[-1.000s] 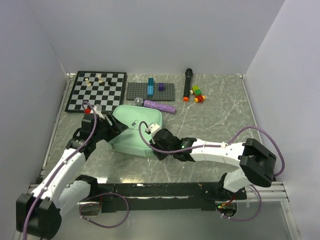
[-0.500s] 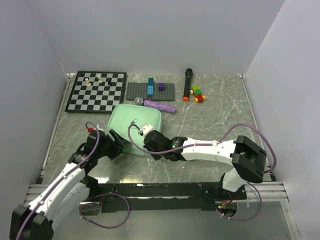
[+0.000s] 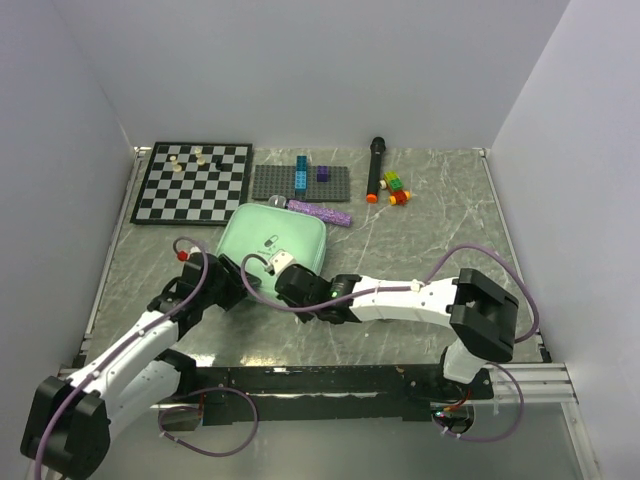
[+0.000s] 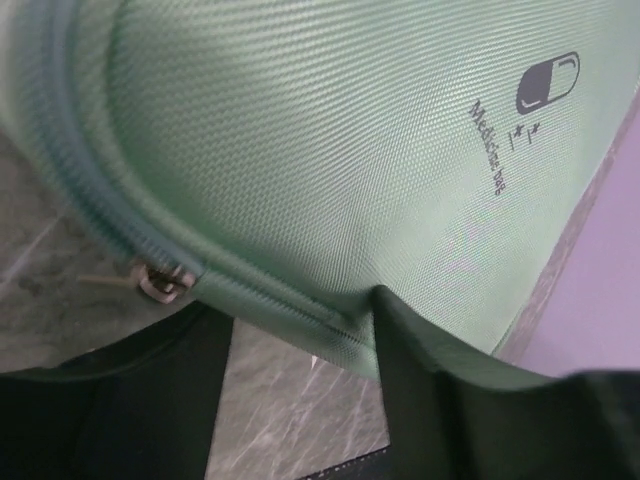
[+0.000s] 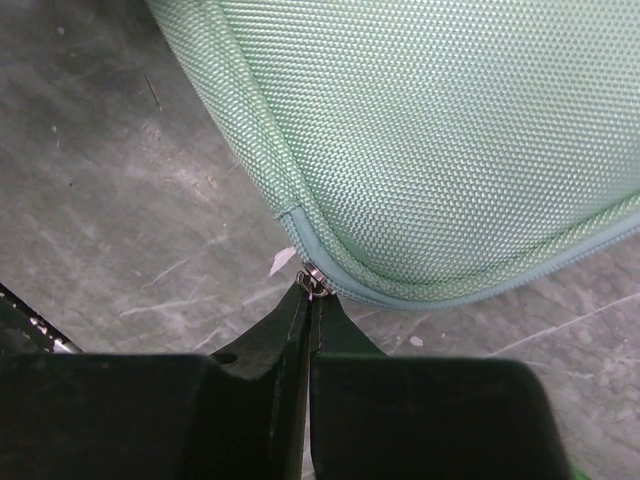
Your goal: Organize the medicine kit
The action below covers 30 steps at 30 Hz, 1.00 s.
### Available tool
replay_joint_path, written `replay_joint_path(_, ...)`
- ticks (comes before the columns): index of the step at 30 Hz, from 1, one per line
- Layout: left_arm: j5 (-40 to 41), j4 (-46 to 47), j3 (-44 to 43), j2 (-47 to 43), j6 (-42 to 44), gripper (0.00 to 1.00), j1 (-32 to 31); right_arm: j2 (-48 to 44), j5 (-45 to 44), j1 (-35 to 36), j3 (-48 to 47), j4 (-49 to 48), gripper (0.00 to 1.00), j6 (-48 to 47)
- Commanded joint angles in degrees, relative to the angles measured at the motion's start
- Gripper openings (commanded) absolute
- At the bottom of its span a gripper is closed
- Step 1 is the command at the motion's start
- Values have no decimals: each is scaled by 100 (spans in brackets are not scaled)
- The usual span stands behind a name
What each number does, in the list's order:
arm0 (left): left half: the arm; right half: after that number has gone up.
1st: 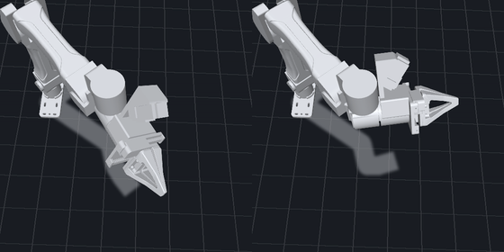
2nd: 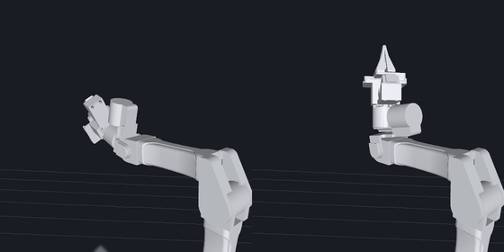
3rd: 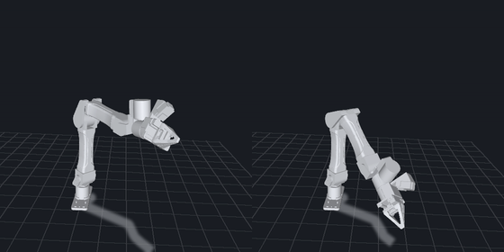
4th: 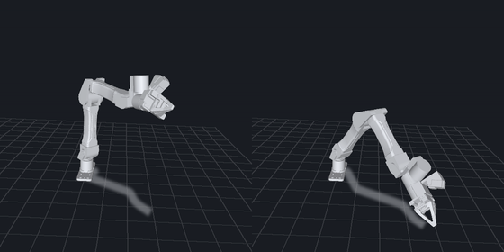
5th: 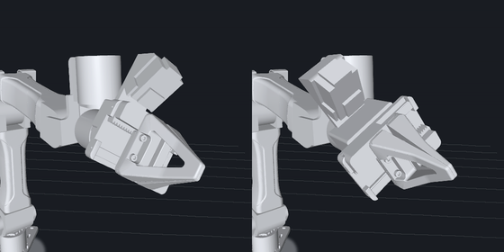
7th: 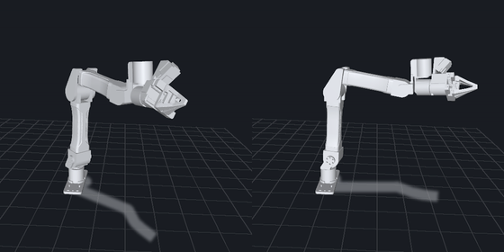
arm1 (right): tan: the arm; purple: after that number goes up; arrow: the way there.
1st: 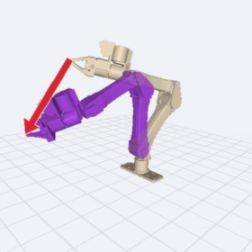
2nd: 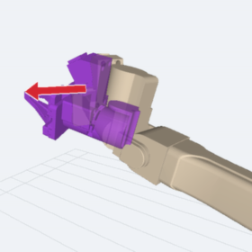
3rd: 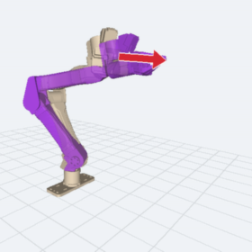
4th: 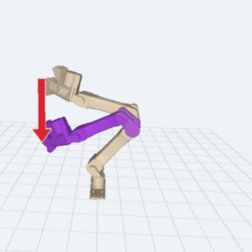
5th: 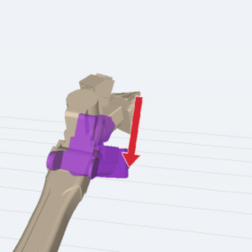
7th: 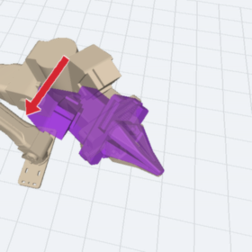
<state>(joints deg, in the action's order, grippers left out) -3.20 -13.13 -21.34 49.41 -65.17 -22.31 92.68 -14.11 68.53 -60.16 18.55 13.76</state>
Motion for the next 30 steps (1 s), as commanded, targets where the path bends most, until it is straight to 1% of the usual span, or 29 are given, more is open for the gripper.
replay_joint_path(1, 276, 759, -81, 324, -5, 51, 7, 48, 40, 108, -277, -79, 0, -58)
replay_joint_path(4, 303, 741, -37, 376, 153, 35, 42, -92, -127, 73, -102, -44, 0, -84)
replay_joint_path(9, 277, 627, -212, 727, 592, 1, 296, -452, -417, -77, 381, 17, 0, -119)
replay_joint_path(13, 153, 443, -519, 1026, 1084, 1, 639, -839, -418, -357, 856, 35, 0, -40)
replay_joint_path(17, -66, 241, -879, 1395, 1558, 1, 1025, -1024, -365, -735, 945, 201, 0, 196)
replay_joint_path(19, -154, 39, -1169, 1571, 1822, 1, 1149, -972, -400, -981, 884, 316, 0, 372)
replay_joint_path(22, -268, -67, -1381, 1704, 2042, 1, 1281, -753, -584, -1490, 769, 404, 0, 741)
replay_joint_path(28, -357, -76, -1452, 1800, 2219, 1, 1334, -454, -777, -2466, 524, 150, 0, 1339)
replay_joint_path(30, -365, -32, -1373, 1827, 2245, 1, 1352, -313, -918, -2608, 479, -87, 0, 1314)
